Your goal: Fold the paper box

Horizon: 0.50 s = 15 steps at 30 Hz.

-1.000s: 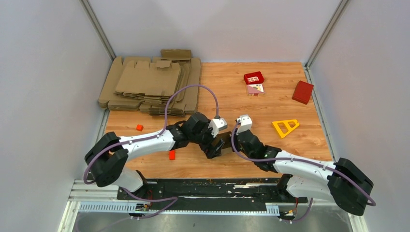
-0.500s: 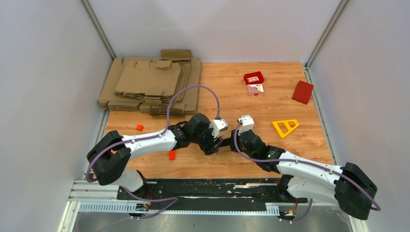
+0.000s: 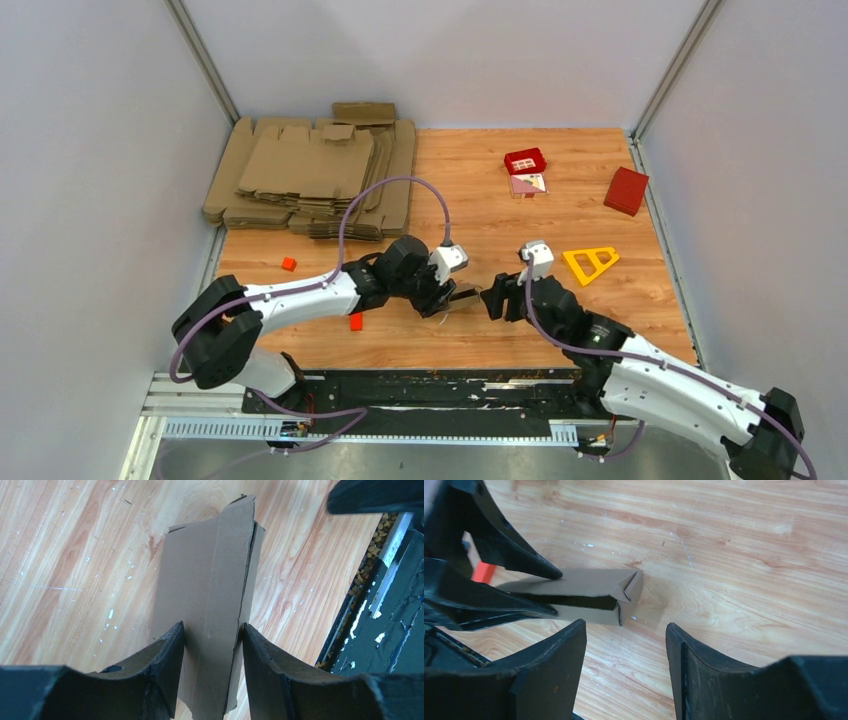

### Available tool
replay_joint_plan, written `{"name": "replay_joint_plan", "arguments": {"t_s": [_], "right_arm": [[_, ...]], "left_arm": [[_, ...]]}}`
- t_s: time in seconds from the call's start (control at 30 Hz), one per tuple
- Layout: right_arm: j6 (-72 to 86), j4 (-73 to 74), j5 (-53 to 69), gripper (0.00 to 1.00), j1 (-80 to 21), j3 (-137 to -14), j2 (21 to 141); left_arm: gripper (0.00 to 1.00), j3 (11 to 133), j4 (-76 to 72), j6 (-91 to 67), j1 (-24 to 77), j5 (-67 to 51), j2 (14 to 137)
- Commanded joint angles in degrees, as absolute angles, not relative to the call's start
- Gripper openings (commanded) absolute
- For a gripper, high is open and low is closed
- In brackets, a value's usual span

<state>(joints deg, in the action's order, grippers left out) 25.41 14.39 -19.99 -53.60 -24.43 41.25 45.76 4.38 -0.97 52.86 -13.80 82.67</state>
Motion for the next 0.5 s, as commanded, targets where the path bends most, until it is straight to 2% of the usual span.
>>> {"name": "replay_joint_plan", "arguments": {"t_s": [0.0, 0.17, 0.33, 0.47], "right_arm": [[25.4, 17.3, -20.7, 0.61, -54.0, -24.2, 34.3], [25.6, 19.7, -20.8, 0.63, -53.9, -25.0, 32.8], [27.0, 21.4, -19.2, 0.63, -53.8, -26.7, 36.9], [27.4, 21.2, -18.0, 0.62, -53.7, -27.3, 40.3]], "left_arm": [[0.52, 46.1, 3.2, 0.9, 54.1, -13.8, 83.0], [0.45, 47.7, 5.4, 2.4, 56.7, -11.8, 86.1], [0.34, 48.6, 5.7, 2.7, 58.8, -7.9, 87.4], [0.31, 48.5, 5.4, 2.6, 58.9, -7.8, 87.9]]}}
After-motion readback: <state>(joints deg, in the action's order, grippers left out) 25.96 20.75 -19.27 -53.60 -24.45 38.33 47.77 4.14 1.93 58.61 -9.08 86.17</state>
